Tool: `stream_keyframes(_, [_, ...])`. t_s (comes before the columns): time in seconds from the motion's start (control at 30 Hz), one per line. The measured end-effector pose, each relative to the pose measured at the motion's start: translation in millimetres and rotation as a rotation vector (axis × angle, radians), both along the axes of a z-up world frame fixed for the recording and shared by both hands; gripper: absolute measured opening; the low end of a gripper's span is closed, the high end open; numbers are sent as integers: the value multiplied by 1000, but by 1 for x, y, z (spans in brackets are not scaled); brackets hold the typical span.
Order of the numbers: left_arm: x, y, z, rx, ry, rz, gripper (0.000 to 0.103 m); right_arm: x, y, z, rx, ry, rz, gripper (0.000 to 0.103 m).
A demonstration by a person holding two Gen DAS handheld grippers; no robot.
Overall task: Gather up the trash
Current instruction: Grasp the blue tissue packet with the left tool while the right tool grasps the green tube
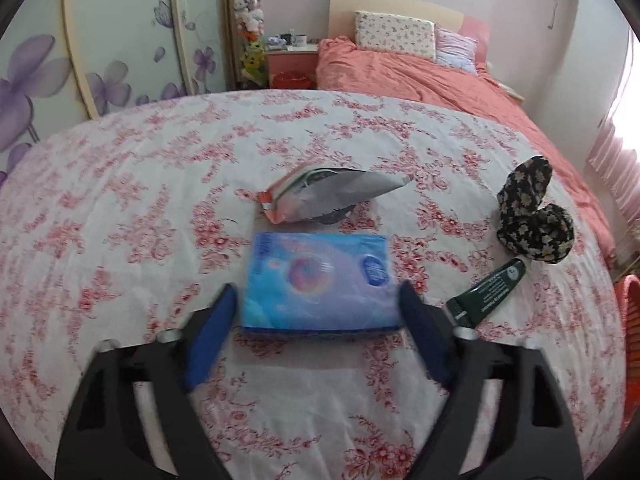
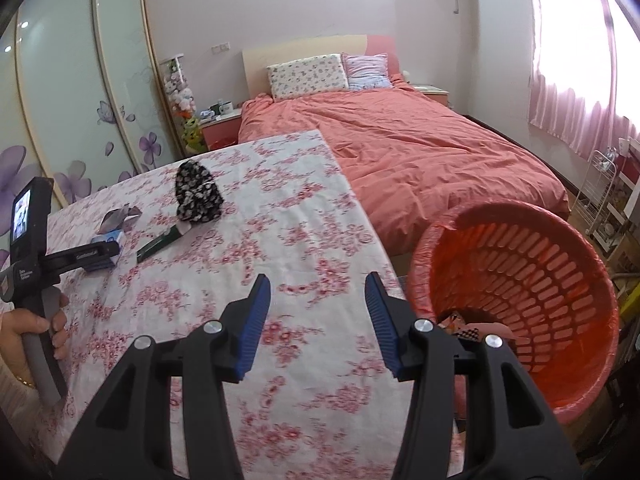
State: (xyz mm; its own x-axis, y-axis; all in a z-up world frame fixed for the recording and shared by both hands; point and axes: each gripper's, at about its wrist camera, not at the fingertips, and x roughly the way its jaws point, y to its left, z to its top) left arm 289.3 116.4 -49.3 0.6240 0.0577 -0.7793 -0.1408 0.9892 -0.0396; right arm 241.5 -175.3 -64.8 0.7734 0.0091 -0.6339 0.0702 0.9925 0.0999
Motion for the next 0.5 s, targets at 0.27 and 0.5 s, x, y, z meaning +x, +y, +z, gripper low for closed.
stream_keyframes(0.27, [-24, 21, 4, -18, -21, -20, 73, 20, 46, 3, 14, 18, 89, 52])
stream_keyframes(0.5, [-60, 64, 12, -2, -54, 19, 73, 65, 111, -10, 47, 95, 158, 52])
